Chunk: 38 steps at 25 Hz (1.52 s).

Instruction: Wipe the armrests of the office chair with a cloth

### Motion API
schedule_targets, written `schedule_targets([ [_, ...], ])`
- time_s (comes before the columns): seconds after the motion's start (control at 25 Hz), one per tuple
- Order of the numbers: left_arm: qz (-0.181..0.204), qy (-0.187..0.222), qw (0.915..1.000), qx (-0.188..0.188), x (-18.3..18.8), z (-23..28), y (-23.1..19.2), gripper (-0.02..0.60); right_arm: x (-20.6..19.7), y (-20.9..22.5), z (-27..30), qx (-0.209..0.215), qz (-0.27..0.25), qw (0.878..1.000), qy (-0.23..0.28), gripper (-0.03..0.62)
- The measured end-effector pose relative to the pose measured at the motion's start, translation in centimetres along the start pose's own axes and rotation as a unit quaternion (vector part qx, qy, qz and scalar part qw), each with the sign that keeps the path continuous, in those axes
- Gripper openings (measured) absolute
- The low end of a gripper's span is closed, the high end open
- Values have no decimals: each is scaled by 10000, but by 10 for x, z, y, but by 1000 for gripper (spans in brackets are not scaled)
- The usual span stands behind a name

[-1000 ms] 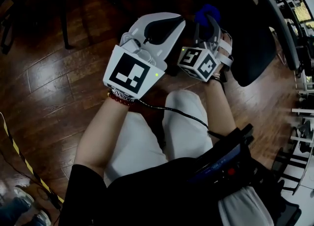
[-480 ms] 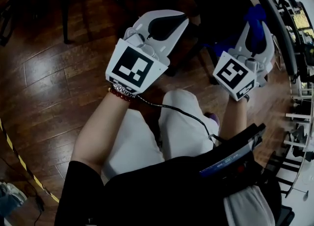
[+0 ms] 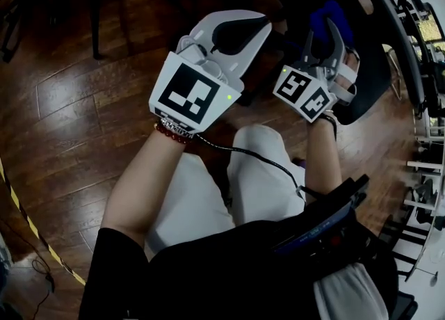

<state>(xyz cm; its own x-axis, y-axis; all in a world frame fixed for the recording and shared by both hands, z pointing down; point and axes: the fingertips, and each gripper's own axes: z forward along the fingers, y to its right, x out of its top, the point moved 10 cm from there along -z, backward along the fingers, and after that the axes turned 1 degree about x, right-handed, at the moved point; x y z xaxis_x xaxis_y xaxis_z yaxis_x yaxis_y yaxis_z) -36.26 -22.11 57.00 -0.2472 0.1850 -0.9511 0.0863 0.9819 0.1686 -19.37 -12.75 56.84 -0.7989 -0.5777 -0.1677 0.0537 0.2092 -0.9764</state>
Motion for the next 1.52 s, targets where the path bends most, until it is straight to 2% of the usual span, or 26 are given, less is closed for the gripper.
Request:
schedule_targets([
  [0.24,16,-37,10000,-15,-1,0,1,5,-6,-58,7,1099,51,9939,-119,71],
  [0.36,53,-44,10000,0,1,-1,0,5,-7,-87,13,1646,93,9860,-245,71],
  [0.44,113,-111,9999,-44,2,-1,2,5,-10,-102,15,1858,180,9819,-319,71],
  [0.52,112,-103,9999,-78,3,-2,3,5,-12,-103,14,1853,470,9811,-296,71],
  [0.6,83,-45,9999,-43,3,-3,0,5,-11,-89,11,1703,982,9803,-201,69],
  [0.72,44,-36,10000,-30,-1,-3,-2,5,-15,-46,-14,1134,1843,9763,49,70],
  [0.76,39,-19,10000,-51,-1,-2,-2,5,-19,-26,-26,918,2308,9686,128,70],
  [0.8,51,-6,10000,-71,-1,0,-2,5,-25,-5,-38,736,2868,9550,168,70],
  [0.88,114,-53,9999,-105,-2,2,-1,5,-47,34,-56,547,3851,9207,307,69],
  [0.92,154,-98,9998,-129,-2,3,0,5,-62,51,-60,566,4123,9080,478,71],
  [1.0,173,-99,9996,-177,-3,5,3,5,-91,71,-59,831,4388,8896,954,71],
  [1.04,143,-57,9997,-191,-4,5,3,5,-98,75,-55,1001,4403,8845,1176,71],
  [1.12,88,-27,9997,-226,-5,5,3,5,-103,75,-53,1117,4351,8825,1394,71],
  [1.24,152,-79,9991,-383,-4,9,9,5,-115,76,-58,700,4602,8770,1193,71],
  [1.32,170,-89,9988,-461,-3,11,13,5,-124,83,-50,418,4876,8649,1118,71],
  [1.4,177,-101,9984,-520,-1,13,17,5,-124,86,-37,462,5082,8508,1252,67],
  [1.44,211,-115,9981,-566,-1,14,19,5,-123,83,-31,570,5090,8497,1249,51],
  [1.52,326,-164,9968,-715,0,17,24,5,-120,70,-24,924,4860,8636,973,51],
])
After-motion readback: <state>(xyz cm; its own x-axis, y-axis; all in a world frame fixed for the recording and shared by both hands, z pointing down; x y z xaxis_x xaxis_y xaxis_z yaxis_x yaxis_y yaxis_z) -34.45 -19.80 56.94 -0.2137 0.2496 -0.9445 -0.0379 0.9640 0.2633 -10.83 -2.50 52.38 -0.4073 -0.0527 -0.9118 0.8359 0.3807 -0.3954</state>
